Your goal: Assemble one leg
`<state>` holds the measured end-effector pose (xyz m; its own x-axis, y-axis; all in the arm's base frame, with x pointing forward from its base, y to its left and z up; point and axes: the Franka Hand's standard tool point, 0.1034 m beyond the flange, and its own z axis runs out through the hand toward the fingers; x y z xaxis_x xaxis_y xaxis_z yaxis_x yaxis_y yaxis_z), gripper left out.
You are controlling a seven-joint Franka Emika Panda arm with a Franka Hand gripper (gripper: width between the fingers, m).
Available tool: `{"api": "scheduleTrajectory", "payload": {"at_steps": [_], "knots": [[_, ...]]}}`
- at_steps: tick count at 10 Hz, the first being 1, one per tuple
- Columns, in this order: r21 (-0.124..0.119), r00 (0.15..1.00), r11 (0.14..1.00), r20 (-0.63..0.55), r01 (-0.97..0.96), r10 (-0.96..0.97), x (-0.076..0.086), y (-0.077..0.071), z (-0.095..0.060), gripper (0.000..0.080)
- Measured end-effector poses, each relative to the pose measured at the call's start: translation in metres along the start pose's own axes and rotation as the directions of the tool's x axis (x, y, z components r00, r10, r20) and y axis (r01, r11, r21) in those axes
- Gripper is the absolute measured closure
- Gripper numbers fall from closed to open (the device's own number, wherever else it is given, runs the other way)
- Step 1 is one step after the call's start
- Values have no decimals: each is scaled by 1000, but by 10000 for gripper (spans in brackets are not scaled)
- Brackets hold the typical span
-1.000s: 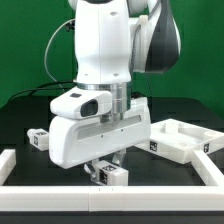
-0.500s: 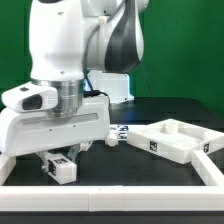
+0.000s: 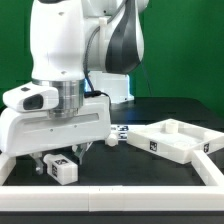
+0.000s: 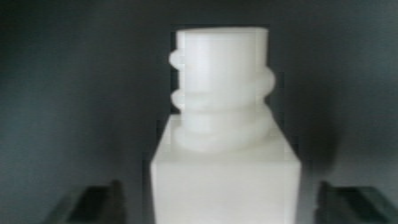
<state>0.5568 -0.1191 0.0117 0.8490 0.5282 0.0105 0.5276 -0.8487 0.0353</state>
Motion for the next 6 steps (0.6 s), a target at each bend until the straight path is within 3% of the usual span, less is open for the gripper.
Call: {"api": "scheduleTrajectory", "payload": {"at_steps": [1,3,6], "knots": [[19,1000,1000,11,-3,2,0,0,-11,184],[18,1000,1000,1,8,-9,6,-7,-37,159],[-5,1000,1000,-15,17,-17,35,-50,-60,151]]}}
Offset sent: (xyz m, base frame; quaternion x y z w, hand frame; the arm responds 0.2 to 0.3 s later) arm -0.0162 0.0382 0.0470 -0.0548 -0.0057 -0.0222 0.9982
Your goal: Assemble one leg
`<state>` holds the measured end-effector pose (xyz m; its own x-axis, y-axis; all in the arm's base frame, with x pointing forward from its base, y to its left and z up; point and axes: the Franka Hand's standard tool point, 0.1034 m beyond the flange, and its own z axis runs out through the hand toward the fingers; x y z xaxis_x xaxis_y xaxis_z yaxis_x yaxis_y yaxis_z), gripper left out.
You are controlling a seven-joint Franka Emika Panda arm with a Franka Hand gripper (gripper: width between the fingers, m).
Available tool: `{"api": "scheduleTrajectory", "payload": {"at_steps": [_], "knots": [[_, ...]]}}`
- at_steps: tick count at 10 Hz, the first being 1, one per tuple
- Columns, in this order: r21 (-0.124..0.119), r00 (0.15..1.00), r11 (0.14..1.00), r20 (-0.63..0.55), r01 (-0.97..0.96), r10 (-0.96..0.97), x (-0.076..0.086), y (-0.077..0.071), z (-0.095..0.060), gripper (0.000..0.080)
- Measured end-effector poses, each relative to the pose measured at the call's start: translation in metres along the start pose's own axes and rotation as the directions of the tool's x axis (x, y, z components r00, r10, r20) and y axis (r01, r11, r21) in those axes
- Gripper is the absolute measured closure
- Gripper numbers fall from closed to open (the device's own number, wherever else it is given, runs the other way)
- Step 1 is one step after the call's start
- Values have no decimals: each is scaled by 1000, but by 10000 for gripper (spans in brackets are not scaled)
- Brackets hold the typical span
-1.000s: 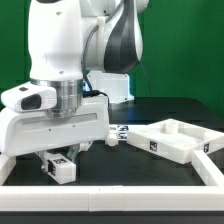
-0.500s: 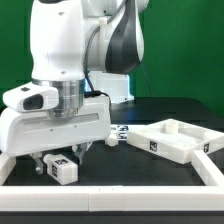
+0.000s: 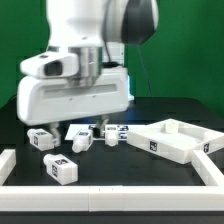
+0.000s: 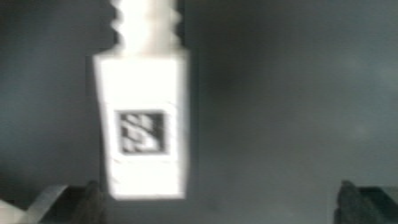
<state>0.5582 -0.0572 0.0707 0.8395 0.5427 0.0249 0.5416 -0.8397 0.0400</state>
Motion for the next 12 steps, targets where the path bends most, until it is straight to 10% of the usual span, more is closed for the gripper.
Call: {"api": "scheduleTrajectory", "payload": {"at_steps": [4,7,11,12], "knots": [[5,1000,1000,3,4,-4,-3,0,3,150],[8,998,998,-34,-57,57,15,-76,-15,150],[11,998,998,-27,-60,60,12,-77,-11,150],[28,995,995,-5,-95,95,15,-100,-8,150]]}}
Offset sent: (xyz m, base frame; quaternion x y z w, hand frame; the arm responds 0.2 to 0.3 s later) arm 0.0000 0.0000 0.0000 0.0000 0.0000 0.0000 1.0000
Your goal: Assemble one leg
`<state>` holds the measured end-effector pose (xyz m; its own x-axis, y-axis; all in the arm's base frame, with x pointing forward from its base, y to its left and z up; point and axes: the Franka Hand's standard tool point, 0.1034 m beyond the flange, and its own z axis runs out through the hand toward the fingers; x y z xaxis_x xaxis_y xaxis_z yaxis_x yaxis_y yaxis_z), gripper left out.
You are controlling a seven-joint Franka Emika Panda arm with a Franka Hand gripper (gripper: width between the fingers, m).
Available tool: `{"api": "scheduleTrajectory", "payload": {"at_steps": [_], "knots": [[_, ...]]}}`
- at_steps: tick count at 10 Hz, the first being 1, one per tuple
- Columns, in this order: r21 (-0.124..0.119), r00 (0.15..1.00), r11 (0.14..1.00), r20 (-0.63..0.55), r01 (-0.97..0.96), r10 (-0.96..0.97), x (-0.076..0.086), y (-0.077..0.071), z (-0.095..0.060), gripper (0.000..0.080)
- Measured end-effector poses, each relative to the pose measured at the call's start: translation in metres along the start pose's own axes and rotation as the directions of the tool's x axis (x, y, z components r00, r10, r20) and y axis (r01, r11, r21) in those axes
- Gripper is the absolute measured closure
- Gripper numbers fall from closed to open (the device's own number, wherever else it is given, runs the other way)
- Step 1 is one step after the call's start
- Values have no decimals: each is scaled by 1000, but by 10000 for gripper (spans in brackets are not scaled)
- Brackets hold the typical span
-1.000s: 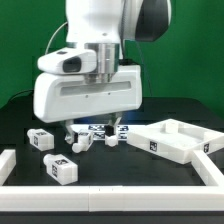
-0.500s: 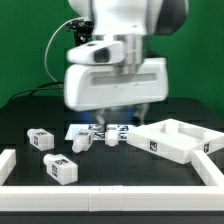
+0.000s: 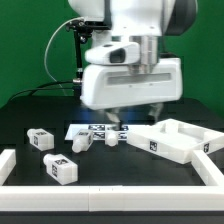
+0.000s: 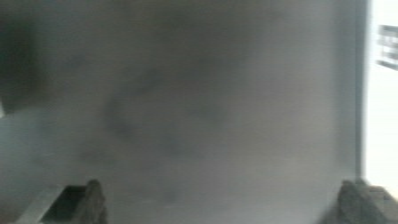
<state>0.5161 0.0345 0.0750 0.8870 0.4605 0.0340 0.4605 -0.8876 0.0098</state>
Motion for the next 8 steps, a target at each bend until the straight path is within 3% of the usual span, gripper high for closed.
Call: {"api": "scheduleTrajectory", "payload": {"at_steps": [1,2,5,6,8], "knots": [[27,999,1000,44,7,-9,-2,-24,4,150],[31,999,999,52,15,-16,-2,-29,5,150],[30,998,999,51,20,-22,-3,-27,7,150],[22,996,996,34,81,-82,-7,-32,20,150],[10,992,992,-2,127,-127,-13,-59,37,150]]}}
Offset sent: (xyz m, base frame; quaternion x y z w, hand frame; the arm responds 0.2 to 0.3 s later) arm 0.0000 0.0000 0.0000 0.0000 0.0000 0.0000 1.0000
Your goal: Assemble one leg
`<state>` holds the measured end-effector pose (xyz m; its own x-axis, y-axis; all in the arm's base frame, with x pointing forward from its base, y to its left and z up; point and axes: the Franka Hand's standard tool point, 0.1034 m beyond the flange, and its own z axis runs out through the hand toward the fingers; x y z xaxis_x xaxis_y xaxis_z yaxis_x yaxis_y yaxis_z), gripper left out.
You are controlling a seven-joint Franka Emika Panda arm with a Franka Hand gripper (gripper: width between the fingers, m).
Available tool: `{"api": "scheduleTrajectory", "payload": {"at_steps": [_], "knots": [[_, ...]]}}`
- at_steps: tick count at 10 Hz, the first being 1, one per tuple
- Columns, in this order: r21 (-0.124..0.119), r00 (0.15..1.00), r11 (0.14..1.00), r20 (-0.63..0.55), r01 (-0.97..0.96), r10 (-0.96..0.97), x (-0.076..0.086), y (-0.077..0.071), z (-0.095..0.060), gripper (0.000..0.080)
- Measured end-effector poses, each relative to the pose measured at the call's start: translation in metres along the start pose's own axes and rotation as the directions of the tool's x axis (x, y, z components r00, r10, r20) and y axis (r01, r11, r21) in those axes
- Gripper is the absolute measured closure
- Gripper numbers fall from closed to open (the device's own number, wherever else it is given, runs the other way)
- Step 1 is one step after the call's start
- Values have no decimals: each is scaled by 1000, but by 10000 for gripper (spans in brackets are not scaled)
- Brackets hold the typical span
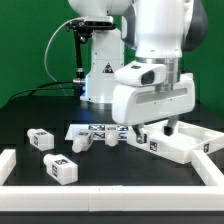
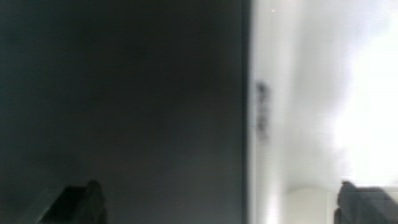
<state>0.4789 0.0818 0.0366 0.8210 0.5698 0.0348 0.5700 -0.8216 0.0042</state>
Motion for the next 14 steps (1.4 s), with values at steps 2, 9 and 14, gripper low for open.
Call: {"api": "scheduleTrajectory", "payload": {"at_steps": [2,9,14], "knots": [[-6,1000,1000,-9,14,-14,3,-5,2,150],[-35,998,999,-51,27,-29,-9,-15,28,246],[-35,998,999,-51,26,-28,-10,-15,28,745]]}}
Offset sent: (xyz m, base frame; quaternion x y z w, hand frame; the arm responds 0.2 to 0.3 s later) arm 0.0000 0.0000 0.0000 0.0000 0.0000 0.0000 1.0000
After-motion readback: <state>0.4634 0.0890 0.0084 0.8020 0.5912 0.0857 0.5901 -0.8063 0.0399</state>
